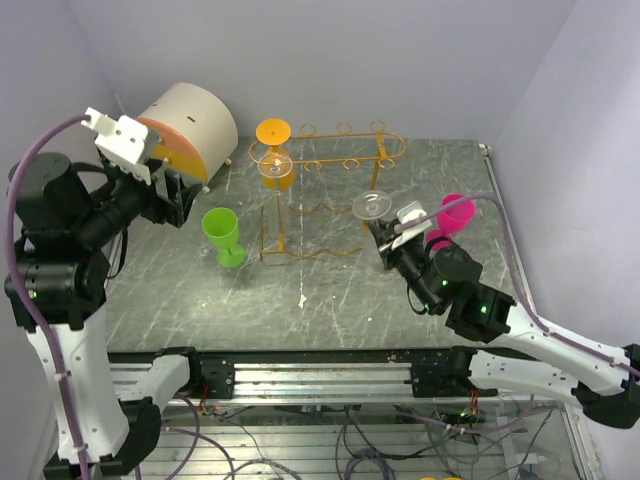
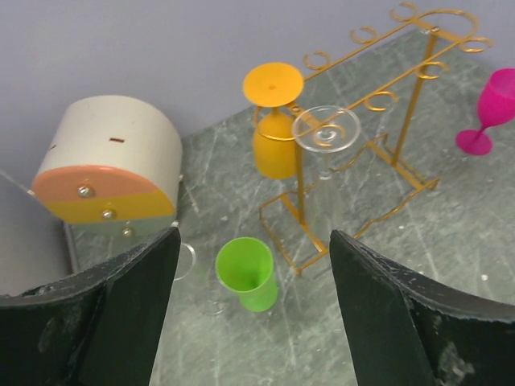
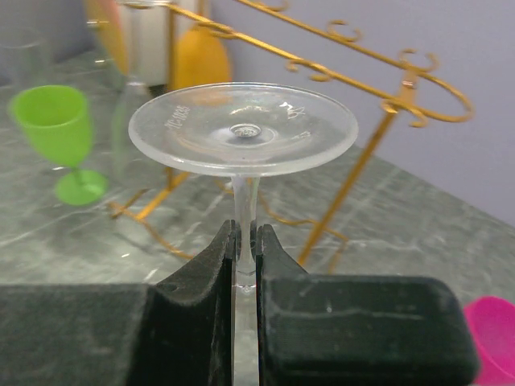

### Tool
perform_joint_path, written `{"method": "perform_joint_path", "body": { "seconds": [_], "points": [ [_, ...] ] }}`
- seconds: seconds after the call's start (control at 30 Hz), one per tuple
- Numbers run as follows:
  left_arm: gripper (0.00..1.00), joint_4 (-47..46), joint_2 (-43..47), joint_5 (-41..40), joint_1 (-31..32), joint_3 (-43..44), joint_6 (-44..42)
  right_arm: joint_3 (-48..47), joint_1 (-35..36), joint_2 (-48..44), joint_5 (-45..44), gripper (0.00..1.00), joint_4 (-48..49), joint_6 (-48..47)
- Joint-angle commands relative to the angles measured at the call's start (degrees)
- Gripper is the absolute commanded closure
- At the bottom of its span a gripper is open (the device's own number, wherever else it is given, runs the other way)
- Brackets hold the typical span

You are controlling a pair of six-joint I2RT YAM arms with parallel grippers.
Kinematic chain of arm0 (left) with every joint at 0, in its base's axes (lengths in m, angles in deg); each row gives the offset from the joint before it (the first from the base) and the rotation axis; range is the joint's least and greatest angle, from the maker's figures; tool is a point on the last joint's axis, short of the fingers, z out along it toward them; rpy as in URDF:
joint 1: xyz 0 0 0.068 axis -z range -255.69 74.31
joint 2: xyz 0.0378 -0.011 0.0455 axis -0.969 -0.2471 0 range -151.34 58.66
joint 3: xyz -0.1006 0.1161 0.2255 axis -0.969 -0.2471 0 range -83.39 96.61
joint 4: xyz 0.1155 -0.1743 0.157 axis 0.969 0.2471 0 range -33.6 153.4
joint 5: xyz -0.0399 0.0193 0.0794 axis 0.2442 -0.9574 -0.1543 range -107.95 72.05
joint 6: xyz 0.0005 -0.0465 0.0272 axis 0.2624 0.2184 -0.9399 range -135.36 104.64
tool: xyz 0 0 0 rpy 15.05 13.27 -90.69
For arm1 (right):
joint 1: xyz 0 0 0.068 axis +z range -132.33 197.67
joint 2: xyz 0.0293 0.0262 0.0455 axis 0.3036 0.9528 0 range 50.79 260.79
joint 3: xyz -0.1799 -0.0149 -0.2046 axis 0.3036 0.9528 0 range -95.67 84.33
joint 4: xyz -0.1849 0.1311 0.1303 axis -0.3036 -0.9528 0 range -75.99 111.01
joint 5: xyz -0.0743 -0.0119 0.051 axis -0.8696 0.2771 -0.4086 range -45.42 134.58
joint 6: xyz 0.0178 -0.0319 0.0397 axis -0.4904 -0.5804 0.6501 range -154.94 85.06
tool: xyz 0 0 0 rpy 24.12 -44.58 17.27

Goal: Place the wine glass upside down on the wine glass rack

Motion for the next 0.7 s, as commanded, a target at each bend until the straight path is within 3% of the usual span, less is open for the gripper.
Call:
{"method": "perform_joint_path", "body": {
  "seconds": [0.0,0.03,0.1,0.4,0.67],
  "points": [
    [0.16,5.7,-6.1,-5.3,-0.6,5.2,-3.2,0.5,-11.8,-0.3,4.5,1.0,5.9,-3.8],
    [0.16,5.1,-6.6,-5.4,-0.6,5.5,-2.6,0.6,-18.8,-0.1,10.2,1.0,6.2,-0.3],
    [0.16,3.6,-6.9,-5.0,-0.6,6.1,-1.6,1.2,-25.8,-0.1,18.1,1.0,8.5,2.3],
    [0.16,4.6,-8.8,-4.7,-1.4,8.7,-1.3,1.7,-31.8,2.5,21.4,1.0,9.9,0.5],
    [0.16,5.1,-10.1,-3.6,-1.3,8.3,-1.9,2.6,-51.5,6.2,33.2,1.0,14.8,5.7]
  ]
}}
